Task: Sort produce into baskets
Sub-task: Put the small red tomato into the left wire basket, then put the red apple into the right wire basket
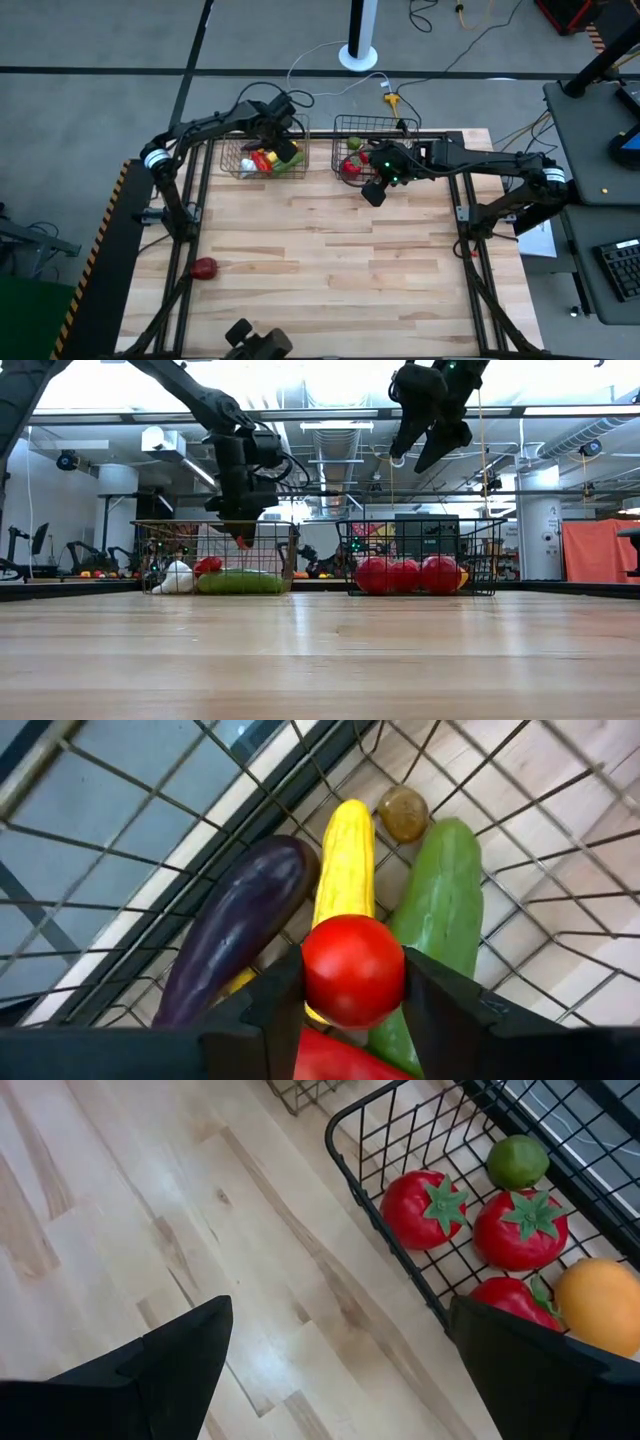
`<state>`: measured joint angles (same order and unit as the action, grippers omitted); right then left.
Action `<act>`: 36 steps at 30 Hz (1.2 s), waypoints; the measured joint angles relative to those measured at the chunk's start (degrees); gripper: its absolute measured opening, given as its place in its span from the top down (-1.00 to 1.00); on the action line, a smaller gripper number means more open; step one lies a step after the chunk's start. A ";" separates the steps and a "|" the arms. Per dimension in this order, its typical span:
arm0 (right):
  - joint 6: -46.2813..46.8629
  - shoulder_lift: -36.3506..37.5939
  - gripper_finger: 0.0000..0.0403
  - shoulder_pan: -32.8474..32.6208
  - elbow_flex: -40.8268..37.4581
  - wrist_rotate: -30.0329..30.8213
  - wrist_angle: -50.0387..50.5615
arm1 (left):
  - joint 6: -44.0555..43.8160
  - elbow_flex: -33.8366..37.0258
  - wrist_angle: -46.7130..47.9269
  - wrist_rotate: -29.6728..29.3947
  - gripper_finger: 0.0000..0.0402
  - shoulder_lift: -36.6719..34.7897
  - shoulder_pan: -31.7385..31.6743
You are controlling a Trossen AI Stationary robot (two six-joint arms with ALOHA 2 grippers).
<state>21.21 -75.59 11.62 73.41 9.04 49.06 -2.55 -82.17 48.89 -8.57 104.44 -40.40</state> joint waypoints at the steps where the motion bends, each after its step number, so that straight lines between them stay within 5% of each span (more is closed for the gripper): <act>1: -0.02 0.00 -0.81 0.00 0.00 0.00 -0.04 | -0.08 0.00 0.13 -0.01 0.29 0.12 -0.02; 19: -0.42 -0.48 -0.81 0.00 -0.29 0.19 -0.21 | -4.05 0.20 6.43 -0.03 -0.03 -3.01 4.88; 27: -0.44 -0.50 -0.81 -0.03 -1.47 1.70 -1.43 | -12.65 0.24 11.86 -6.85 -0.04 -10.84 21.33; 36: -2.36 -0.48 -0.81 -0.77 -3.02 1.57 -8.69 | -32.44 0.24 19.87 -16.10 -0.04 -17.29 45.70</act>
<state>18.85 -76.07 10.85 70.39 10.61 40.37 -34.99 -81.93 68.76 -24.67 87.15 5.29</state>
